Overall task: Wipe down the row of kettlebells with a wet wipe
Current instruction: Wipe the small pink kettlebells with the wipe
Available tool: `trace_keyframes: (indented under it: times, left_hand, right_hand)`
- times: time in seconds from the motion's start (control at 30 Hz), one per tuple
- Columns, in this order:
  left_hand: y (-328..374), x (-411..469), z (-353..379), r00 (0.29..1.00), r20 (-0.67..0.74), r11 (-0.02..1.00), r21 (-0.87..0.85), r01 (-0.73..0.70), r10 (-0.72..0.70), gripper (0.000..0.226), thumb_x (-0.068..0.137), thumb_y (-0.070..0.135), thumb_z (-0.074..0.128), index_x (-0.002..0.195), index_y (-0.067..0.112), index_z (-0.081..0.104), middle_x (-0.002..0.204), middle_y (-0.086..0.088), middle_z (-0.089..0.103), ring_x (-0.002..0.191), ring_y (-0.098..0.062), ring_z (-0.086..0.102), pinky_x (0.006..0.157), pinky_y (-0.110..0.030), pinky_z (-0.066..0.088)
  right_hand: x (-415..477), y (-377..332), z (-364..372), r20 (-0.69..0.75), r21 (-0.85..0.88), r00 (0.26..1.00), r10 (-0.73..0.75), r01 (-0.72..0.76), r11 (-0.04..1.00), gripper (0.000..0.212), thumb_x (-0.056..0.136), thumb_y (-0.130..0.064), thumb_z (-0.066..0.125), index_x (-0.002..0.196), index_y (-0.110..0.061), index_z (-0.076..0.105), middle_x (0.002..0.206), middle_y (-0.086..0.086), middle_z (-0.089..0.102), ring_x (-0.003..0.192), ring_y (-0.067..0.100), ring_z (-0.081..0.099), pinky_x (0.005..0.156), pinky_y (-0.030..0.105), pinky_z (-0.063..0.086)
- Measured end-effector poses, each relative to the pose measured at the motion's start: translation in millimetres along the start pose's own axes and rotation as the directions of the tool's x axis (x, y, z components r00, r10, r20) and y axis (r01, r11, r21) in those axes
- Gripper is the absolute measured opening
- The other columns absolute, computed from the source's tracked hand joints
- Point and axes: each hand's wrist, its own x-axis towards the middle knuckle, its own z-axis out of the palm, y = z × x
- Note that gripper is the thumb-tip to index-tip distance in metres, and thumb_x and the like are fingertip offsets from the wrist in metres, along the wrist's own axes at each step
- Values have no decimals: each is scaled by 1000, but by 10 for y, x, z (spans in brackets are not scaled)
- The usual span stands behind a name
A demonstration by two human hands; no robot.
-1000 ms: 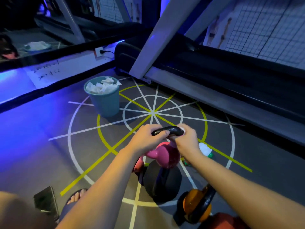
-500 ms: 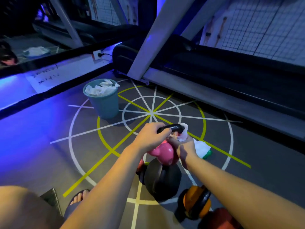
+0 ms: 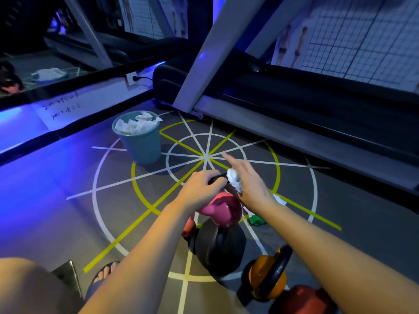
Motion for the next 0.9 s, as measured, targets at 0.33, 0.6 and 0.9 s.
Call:
trace_keyframes:
  times: [0.33,0.6,0.9]
  left_hand:
    - [50,83,43,998,54,1000,8,-29,29,34,98,31,52,74,11,64,63,5,54,60,-5,47,62,-33,36]
    - [114,137,73,995,68,996,60,-71,67,34,96,27,50,73,5,61,72,-13,59,60,-7,45,62,-35,37]
    - [-33,103,-4,998,10,995,-79,64,-64,39,92,35,44,64,19,66,61,-5,62,56,-16,52,63,-42,43]
  right_hand:
    - [-135,324,72,20,280,907,420,-408,869,21,79,-37,81,84,-19,70,76,1,74,74,15,69,67,35,55]
    - [-205,302,460,163,727,705,690,-559,400,27,81,-18,79,103,-11,66,96,16,74,91,31,71,79,44,59]
    - [108,-8,130,-234,139,939,251,-224,965,26,72,-1,70,69,-21,54,57,-3,54,58,20,52,53,32,40]
